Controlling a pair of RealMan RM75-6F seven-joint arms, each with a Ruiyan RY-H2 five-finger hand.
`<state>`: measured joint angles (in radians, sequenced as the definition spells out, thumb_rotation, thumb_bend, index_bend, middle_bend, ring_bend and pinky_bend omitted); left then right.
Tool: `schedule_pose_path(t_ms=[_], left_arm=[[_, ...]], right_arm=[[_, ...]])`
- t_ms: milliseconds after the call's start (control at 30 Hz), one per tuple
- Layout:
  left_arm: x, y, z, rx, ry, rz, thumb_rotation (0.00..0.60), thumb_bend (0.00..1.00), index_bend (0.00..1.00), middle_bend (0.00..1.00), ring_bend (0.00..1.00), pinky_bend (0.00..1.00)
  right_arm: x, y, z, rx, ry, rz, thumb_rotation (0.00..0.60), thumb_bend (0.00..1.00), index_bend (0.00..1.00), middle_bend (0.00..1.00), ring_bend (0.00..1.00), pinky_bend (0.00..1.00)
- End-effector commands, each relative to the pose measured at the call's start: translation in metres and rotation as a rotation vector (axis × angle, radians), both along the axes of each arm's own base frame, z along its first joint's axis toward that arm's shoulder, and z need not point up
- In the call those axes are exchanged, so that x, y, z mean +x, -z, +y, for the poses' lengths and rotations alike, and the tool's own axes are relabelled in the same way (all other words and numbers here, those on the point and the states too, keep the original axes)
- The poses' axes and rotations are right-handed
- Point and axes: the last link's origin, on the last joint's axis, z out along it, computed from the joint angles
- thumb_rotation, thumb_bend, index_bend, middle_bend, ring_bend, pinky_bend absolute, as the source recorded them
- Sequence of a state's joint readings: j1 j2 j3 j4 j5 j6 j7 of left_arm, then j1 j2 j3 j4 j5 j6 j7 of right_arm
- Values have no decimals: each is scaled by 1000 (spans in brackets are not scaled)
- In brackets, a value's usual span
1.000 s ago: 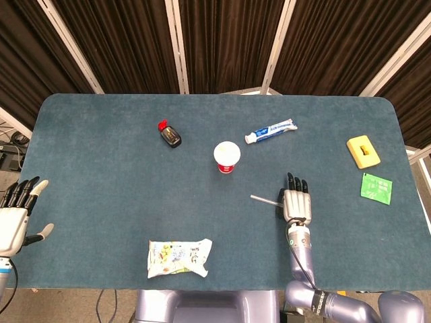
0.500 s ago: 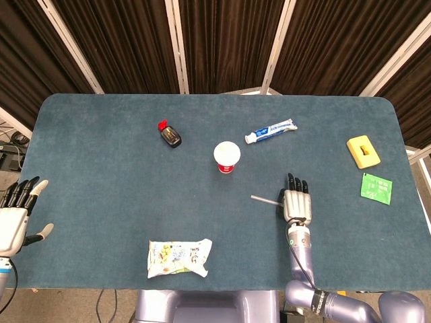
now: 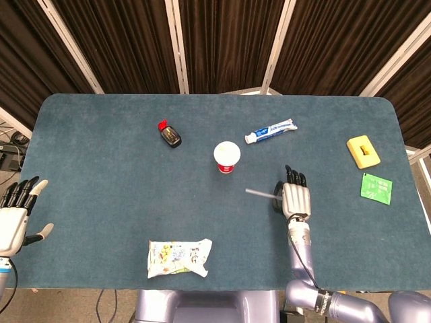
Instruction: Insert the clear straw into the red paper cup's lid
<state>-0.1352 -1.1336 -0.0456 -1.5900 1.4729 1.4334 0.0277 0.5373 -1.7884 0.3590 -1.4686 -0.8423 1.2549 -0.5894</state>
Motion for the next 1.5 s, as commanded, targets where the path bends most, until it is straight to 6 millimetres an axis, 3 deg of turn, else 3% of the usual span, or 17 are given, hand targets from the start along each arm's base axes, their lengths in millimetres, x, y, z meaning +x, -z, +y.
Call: schedule_pose_path(t_ms=[33,133,333,433,533,1033,1300,1500], left_arm=[[0,0,0,2,0,-2,600,247,89,0,0,0],[-1,-1,0,6,-2,1,600,247,89,0,0,0],[-1,-1,1,11,-6,4,600,247,90,0,0,0],[-1,-1,2,16,-7,8,600,247,90,0,0,0],[-1,0,3,22,-11,9,600,247,91,0,0,0],[-3,1,7,43,-21,40,600,248,101,0,0,0],[-4,1,8,43,-30,39,600,247,103,0,0,0],[-4,1,8,39,-32,29,600,247,104,0,0,0]], right_arm=[[28,-46,-17,-89,8,-266,600,388,567,0,0,0],[44,-81,-28,-126,25,-453,600,387,568,0,0,0],[68,-120,-43,-168,40,-758,600,379,568,10,0,0],[82,-127,-48,-135,53,-938,600,375,568,18,0,0],[91,-125,-53,-82,97,-1132,600,375,570,25,0,0],[130,-105,-89,-96,94,-1532,600,370,578,68,0,0],[138,-86,-100,-141,73,-1586,600,362,578,78,0,0],[144,-57,-103,-171,47,-1554,600,361,579,80,0,0]])
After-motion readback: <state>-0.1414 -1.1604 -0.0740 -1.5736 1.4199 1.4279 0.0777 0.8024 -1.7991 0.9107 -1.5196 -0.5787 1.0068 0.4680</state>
